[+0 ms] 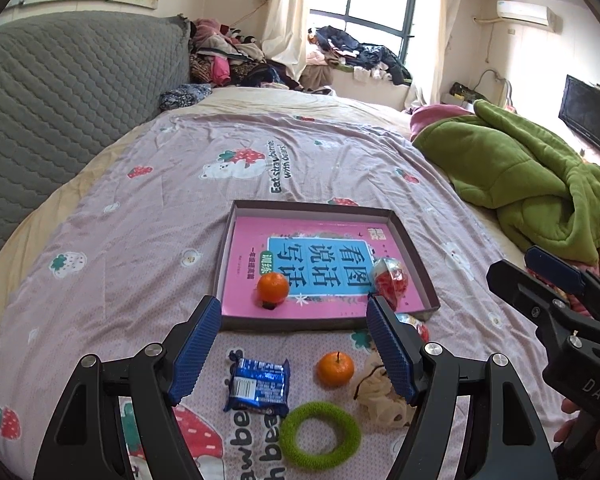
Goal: Organize objects
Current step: 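Withdraw both open grippers from the tray back over the bed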
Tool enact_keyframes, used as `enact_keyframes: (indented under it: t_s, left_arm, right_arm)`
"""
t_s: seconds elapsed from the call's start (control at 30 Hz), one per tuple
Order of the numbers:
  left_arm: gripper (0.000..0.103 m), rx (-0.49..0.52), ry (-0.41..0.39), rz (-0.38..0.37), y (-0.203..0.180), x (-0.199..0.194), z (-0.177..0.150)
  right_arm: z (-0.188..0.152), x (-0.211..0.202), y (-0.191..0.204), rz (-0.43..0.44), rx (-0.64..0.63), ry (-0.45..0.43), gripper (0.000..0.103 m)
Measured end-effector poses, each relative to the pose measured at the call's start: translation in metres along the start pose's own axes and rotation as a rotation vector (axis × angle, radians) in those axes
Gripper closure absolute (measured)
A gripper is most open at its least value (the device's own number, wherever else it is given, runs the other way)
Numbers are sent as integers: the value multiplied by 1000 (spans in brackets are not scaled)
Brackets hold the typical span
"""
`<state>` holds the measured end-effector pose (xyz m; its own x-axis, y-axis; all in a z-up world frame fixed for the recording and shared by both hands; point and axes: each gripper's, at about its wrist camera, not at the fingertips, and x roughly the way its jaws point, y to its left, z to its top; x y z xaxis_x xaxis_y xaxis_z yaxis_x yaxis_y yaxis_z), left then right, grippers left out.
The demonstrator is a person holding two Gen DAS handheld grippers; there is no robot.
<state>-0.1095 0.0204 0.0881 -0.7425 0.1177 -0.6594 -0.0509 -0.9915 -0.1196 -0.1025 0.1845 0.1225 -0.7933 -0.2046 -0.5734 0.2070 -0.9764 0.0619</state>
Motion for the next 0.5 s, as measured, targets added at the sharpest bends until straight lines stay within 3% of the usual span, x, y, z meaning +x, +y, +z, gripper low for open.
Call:
enact_keyframes:
  t_s: [0.5]
  left_arm:
    - [27, -8, -19, 20, 2, -14, -21]
  right_arm:
    - [-28, -14, 6, 23, -14, -4, 34]
